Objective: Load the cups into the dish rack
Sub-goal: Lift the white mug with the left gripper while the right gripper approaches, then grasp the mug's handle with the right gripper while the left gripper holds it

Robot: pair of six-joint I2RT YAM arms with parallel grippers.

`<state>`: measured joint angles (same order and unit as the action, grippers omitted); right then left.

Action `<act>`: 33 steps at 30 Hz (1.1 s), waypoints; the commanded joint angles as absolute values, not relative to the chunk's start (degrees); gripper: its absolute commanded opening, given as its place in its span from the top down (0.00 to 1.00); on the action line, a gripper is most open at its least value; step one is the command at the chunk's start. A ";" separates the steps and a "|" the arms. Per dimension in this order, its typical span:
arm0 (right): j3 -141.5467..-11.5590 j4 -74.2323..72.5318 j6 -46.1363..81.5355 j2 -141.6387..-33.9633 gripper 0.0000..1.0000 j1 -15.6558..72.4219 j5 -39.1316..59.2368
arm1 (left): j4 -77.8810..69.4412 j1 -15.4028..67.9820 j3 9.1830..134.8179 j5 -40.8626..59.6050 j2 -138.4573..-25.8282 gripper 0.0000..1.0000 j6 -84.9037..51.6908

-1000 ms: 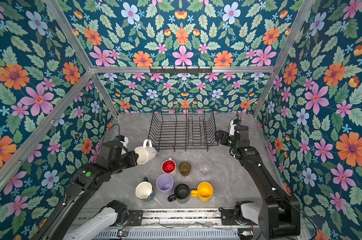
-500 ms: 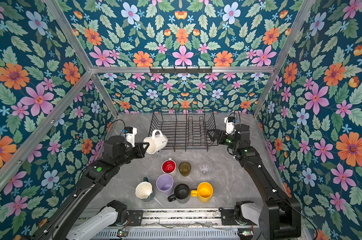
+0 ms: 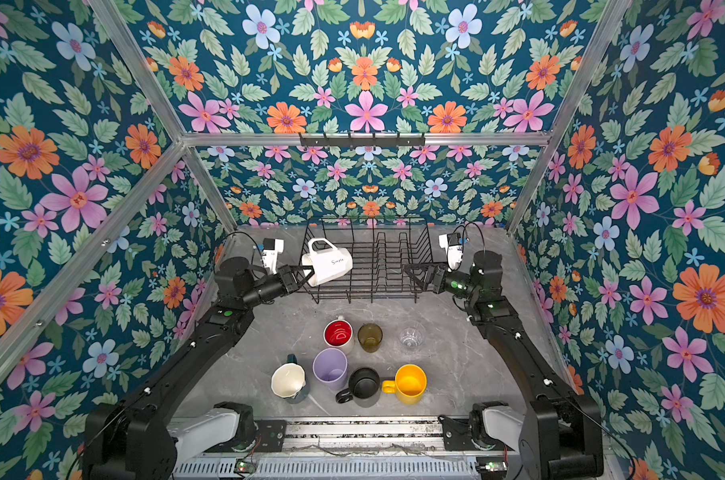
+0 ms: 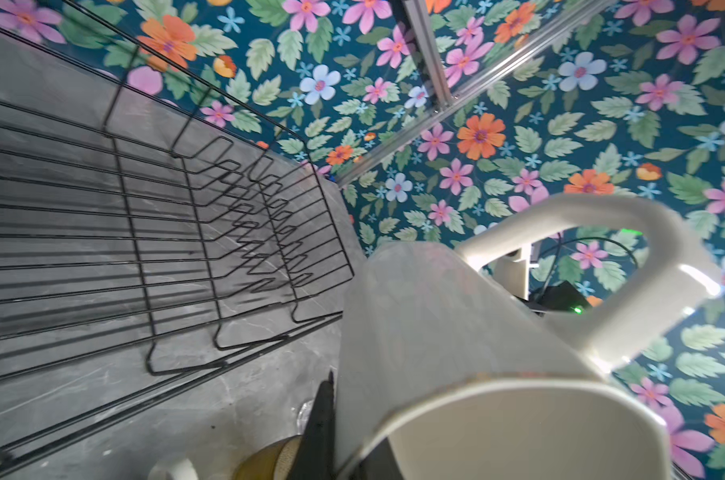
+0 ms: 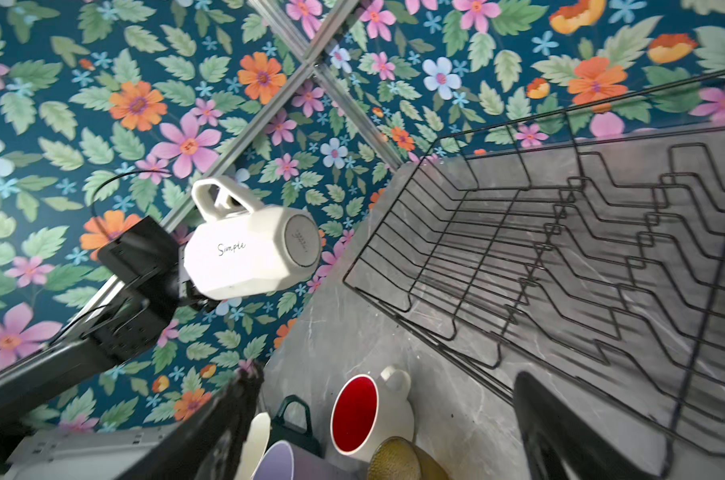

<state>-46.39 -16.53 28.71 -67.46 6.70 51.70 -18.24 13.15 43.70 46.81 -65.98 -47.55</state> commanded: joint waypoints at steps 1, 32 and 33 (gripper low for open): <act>-47.09 -23.58 28.12 -67.84 0.04 8.17 57.25 | -29.88 13.17 43.47 53.49 -67.24 1.00 -52.60; -57.30 -26.09 18.05 -79.10 0.04 24.58 61.70 | -39.52 19.69 42.44 60.60 -72.20 1.00 -58.09; -57.47 -26.44 18.26 -79.50 0.04 24.76 61.78 | -39.81 19.86 42.40 60.64 -72.25 1.00 -58.18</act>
<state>-56.95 -24.71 18.31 -78.74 23.88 59.81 -33.08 19.27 41.93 58.28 -72.27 -57.69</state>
